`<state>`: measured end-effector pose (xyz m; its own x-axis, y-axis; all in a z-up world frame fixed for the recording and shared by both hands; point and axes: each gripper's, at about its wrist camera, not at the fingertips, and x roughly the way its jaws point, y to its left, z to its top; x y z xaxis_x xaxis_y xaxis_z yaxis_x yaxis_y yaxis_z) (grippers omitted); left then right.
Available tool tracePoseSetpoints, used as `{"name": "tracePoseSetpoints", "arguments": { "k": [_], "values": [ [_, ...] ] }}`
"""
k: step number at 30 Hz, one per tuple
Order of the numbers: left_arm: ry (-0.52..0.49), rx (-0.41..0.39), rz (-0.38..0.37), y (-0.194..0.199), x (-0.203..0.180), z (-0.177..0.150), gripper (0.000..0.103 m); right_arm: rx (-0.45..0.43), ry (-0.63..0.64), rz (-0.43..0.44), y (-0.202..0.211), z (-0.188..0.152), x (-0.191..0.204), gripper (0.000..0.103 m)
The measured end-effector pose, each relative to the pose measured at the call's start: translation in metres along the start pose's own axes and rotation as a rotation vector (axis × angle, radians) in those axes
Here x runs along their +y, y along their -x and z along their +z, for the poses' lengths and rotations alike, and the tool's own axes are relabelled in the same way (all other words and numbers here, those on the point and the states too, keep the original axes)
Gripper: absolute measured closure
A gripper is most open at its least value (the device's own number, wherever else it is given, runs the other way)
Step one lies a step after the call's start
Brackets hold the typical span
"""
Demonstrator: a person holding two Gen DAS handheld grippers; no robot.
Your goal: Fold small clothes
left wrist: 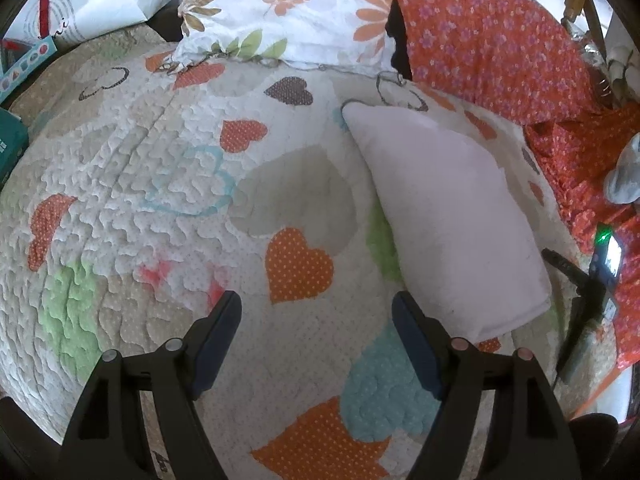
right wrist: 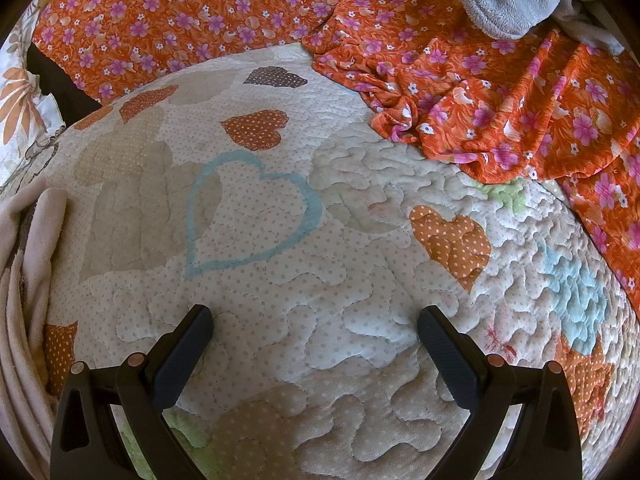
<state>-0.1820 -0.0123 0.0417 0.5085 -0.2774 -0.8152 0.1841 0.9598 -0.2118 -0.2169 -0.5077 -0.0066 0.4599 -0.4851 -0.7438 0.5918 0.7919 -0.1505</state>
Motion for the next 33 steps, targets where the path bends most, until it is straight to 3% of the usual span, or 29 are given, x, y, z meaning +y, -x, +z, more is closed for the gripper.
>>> {"name": "tracePoseSetpoints", "arguments": {
  "k": [17, 23, 29, 33],
  "values": [
    [-0.065, 0.008, -0.022, 0.002, -0.022, -0.008, 0.025, 0.000, 0.000, 0.001, 0.000, 0.000, 0.001, 0.000],
    [-0.116, 0.038, -0.005, -0.008, -0.038, -0.020, 0.024, 0.000, -0.001, 0.002, 0.000, 0.000, 0.001, 0.000],
    [-0.152, 0.018, 0.063, -0.009, -0.063, -0.037, 0.024, 0.001, -0.001, 0.002, 0.001, -0.001, 0.000, 0.000],
    [-0.147, 0.056, 0.045, -0.017, -0.074, -0.044, 0.024, -0.007, -0.003, 0.007, -0.001, -0.001, 0.000, 0.000]
  ]
}}
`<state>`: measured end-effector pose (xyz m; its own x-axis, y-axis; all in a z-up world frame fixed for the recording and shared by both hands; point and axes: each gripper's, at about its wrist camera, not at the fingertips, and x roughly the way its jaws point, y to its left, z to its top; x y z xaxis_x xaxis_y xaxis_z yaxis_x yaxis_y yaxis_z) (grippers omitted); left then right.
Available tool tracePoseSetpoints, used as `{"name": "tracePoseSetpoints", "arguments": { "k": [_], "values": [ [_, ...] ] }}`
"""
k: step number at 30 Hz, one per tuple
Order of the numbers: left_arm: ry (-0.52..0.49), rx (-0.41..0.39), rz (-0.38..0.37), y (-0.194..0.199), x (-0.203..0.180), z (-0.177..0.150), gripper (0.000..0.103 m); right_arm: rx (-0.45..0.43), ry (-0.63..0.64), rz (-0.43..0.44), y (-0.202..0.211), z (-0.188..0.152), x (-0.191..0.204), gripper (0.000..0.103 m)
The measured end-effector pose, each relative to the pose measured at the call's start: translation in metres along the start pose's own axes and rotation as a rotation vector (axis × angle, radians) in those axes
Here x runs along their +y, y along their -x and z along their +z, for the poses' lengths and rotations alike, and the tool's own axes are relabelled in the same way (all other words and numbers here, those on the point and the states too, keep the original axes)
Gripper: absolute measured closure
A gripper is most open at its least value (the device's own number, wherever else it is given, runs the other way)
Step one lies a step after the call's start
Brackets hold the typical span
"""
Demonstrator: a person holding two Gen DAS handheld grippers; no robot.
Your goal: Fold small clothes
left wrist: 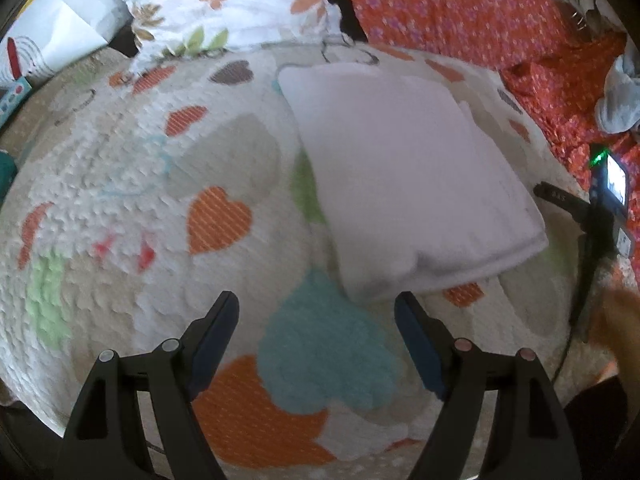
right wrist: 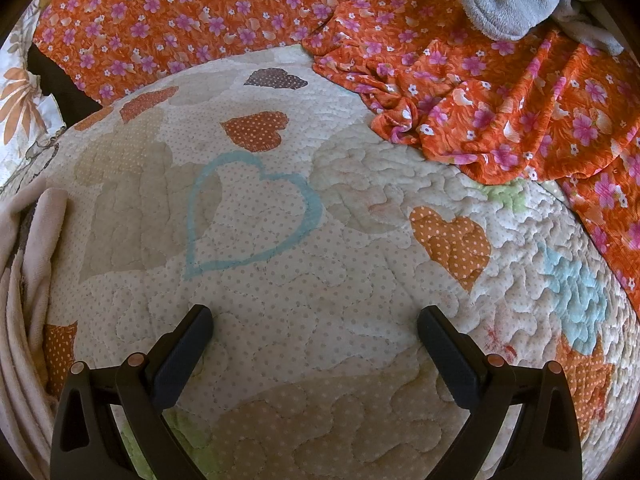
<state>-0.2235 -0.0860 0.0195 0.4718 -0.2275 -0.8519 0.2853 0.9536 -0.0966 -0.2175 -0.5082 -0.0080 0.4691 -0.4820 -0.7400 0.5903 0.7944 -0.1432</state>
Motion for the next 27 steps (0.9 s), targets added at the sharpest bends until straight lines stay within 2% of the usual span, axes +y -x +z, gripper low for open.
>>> {"name": "tracePoseSetpoints", "arguments": {
  "k": [4, 9, 14, 22, 25, 27],
  "values": [
    [-0.019, -0.004, -0.001, -0.001, -0.006, 0.000, 0.024, 0.004, 0.016, -0.023, 0.002, -0.001, 0.003, 0.000],
    [-0.050, -0.032, 0.032, 0.000, -0.005, 0.004, 0.024, 0.006, 0.008, -0.010, -0.002, 0.003, 0.007, 0.000],
    [-0.014, 0.001, -0.001, -0.006, 0.001, 0.009, 0.024, 0.006, 0.004, -0.005, -0.004, 0.004, 0.009, 0.000],
    [-0.011, 0.006, 0.015, -0.010, 0.003, 0.009, 0.024, 0.011, -0.002, -0.006, -0.005, 0.005, 0.008, 0.000],
    [0.001, 0.015, 0.009, -0.012, 0.006, 0.009, 0.024, 0.053, -0.020, 0.020, -0.007, 0.009, 0.004, 0.000],
    [0.000, 0.013, 0.010, -0.012, 0.006, 0.009, 0.024, 0.127, -0.054, 0.023, -0.008, 0.013, 0.002, 0.000]
  ]
}}
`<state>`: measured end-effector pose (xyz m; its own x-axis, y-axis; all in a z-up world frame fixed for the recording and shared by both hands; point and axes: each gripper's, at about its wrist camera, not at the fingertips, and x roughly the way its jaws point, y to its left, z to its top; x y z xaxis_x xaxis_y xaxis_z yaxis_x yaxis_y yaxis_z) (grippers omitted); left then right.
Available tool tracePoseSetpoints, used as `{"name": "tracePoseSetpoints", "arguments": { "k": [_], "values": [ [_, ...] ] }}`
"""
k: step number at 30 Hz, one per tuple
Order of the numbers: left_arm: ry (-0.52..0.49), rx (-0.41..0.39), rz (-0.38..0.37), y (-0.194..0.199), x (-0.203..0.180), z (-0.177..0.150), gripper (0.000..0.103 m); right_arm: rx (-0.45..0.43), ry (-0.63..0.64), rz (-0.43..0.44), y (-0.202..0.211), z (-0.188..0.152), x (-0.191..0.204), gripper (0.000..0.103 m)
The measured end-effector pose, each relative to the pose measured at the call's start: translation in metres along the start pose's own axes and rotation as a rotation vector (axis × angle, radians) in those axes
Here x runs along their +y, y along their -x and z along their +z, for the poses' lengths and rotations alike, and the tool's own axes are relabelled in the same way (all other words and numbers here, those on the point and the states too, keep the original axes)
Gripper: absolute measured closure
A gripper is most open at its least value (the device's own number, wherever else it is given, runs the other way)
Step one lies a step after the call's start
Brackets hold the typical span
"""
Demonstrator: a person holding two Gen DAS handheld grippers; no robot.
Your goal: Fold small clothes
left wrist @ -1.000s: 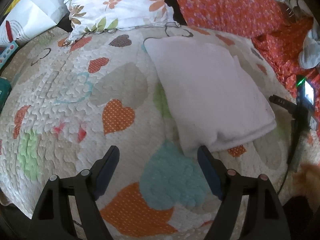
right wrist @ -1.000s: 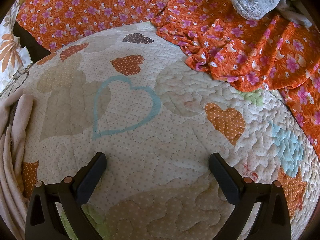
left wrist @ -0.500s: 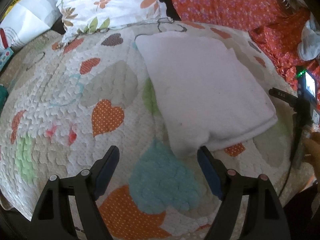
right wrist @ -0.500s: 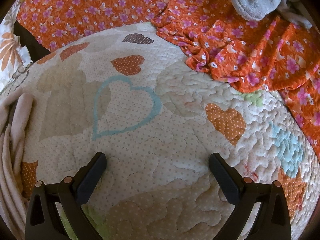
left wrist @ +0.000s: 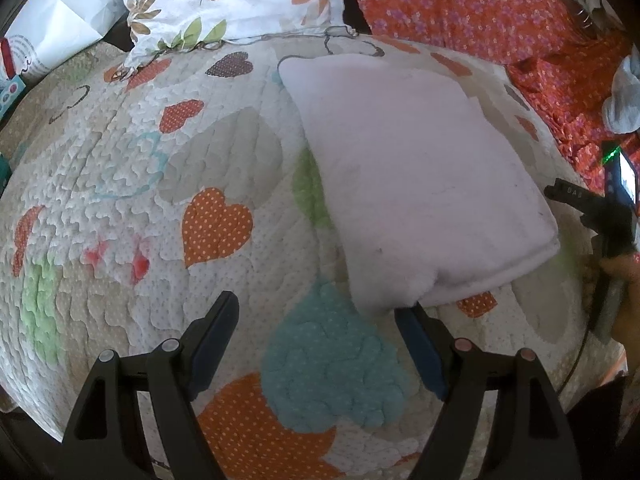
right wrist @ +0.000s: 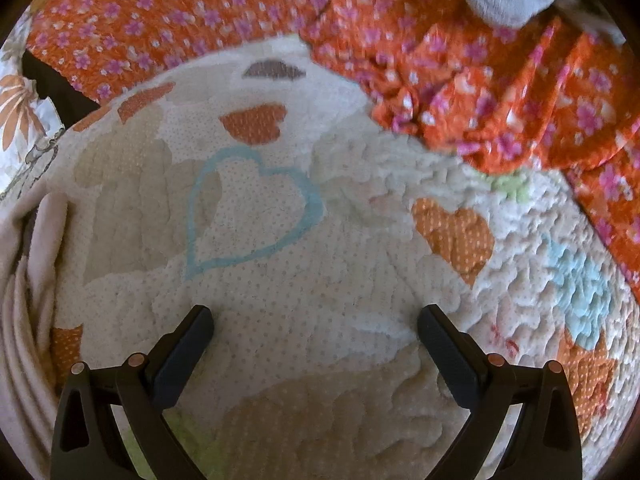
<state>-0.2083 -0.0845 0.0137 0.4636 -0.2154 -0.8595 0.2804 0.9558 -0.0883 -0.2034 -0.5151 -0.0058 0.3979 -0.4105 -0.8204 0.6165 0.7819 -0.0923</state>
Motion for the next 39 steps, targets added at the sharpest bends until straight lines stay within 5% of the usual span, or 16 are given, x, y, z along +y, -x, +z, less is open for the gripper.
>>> {"name": "tracePoseSetpoints", "arguments": {
  "k": [9, 13, 17, 21, 28, 30, 32, 34, 39],
  "values": [
    [-0.008, -0.014, 0.016, 0.002, -0.001, -0.002, 0.024, 0.086, -0.002, 0.019, 0.014, -0.007, 0.021, 0.000],
    [-0.012, -0.015, 0.018, 0.002, -0.001, -0.002, 0.024, 0.022, -0.055, 0.222, 0.050, -0.010, 0.034, 0.005],
    [-0.010, -0.017, 0.021, 0.002, -0.001, -0.002, 0.024, -0.029, 0.046, 0.364, 0.082, -0.016, 0.060, 0.013],
    [-0.015, -0.019, 0.026, 0.002, -0.002, -0.002, 0.024, 0.011, 0.156, 0.525, 0.094, -0.028, 0.089, 0.019],
    [-0.029, -0.022, 0.039, 0.001, -0.003, -0.001, 0.024, 0.050, 0.259, 0.562, 0.086, -0.056, 0.131, 0.019],
    [-0.023, -0.018, 0.036, 0.000, -0.002, 0.000, 0.024, 0.072, 0.289, 0.534, 0.078, -0.064, 0.143, 0.032],
    [-0.010, -0.013, 0.032, -0.001, -0.001, 0.001, 0.024, 0.063, 0.296, 0.522, 0.079, -0.063, 0.145, 0.067],
    [0.009, -0.010, 0.024, -0.001, 0.002, 0.004, 0.024, 0.081, 0.262, 0.579, 0.083, -0.058, 0.138, 0.083],
    [0.039, -0.033, 0.001, 0.002, -0.001, 0.017, 0.024, 0.062, 0.257, 0.522, 0.096, -0.058, 0.115, 0.091]
  ]
}}
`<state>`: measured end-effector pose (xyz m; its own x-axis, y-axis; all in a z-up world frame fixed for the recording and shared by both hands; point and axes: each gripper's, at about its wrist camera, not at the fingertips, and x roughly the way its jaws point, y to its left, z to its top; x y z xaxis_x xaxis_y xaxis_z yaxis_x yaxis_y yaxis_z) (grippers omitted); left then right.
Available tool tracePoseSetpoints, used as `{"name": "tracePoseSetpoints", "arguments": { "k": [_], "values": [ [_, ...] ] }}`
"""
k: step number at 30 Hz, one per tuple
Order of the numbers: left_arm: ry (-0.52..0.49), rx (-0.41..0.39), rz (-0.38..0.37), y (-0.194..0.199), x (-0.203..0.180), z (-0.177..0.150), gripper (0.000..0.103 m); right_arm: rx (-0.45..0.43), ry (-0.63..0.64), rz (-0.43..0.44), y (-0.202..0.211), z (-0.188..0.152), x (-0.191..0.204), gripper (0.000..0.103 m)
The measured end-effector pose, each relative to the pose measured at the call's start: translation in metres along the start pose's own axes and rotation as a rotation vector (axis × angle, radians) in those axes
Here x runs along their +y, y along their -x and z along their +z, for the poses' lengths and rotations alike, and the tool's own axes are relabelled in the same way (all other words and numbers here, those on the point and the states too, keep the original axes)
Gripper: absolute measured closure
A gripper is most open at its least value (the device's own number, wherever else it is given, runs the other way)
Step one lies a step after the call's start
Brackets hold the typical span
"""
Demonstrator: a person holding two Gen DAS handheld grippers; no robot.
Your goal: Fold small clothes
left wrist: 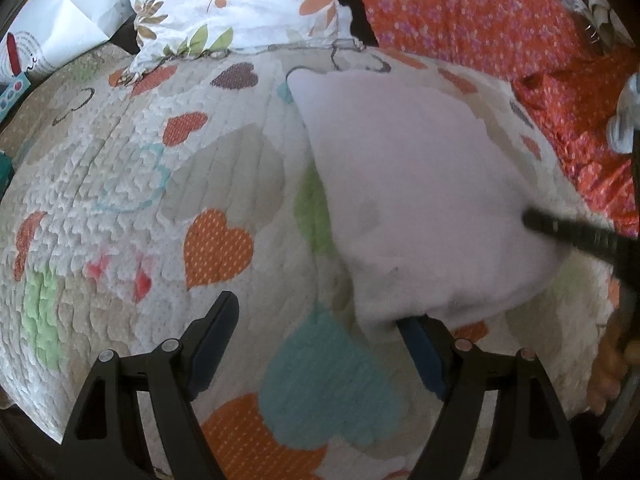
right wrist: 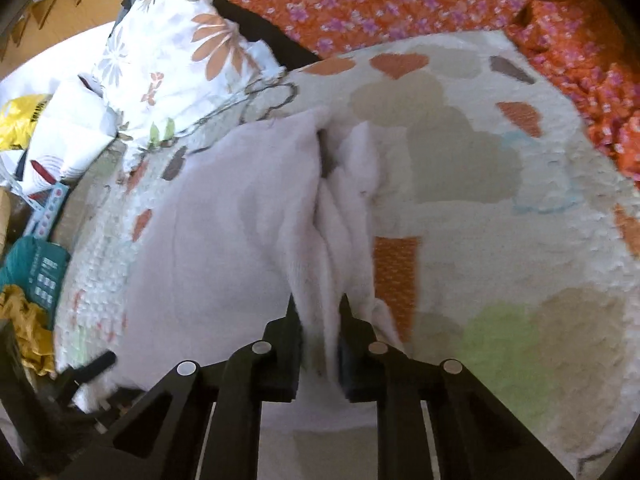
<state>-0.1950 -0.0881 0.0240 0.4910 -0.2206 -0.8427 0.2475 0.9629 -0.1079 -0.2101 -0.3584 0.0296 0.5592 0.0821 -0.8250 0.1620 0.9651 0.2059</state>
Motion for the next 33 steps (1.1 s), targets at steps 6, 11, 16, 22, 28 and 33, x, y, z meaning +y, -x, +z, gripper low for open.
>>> {"name": "tracePoseSetpoints", "arguments": {
  "k": [6, 11, 16, 22, 28, 33],
  "values": [
    [0.023, -0.028, -0.023, 0.000, -0.009, 0.010, 0.024, 0.096, -0.043, -0.042, -0.002, -0.016, -0.024, 0.092],
    [0.064, -0.030, -0.047, 0.001, -0.004, 0.013, 0.024, 0.024, -0.059, -0.042, 0.014, -0.005, -0.027, 0.091],
    [0.117, -0.075, -0.118, 0.018, 0.011, 0.018, 0.024, -0.044, -0.075, -0.066, 0.021, 0.008, -0.025, 0.056],
    [0.250, -0.025, -0.183, 0.001, 0.042, 0.033, 0.022, -0.048, -0.098, 0.014, 0.002, 0.040, -0.022, 0.037],
    [0.253, -0.082, -0.194, 0.008, 0.045, 0.035, 0.021, -0.061, -0.035, 0.051, -0.010, 0.068, -0.010, 0.037],
    [0.133, -0.141, -0.228, 0.023, 0.033, 0.031, 0.021, -0.048, 0.039, 0.101, -0.025, 0.080, 0.012, 0.037]
  ]
}}
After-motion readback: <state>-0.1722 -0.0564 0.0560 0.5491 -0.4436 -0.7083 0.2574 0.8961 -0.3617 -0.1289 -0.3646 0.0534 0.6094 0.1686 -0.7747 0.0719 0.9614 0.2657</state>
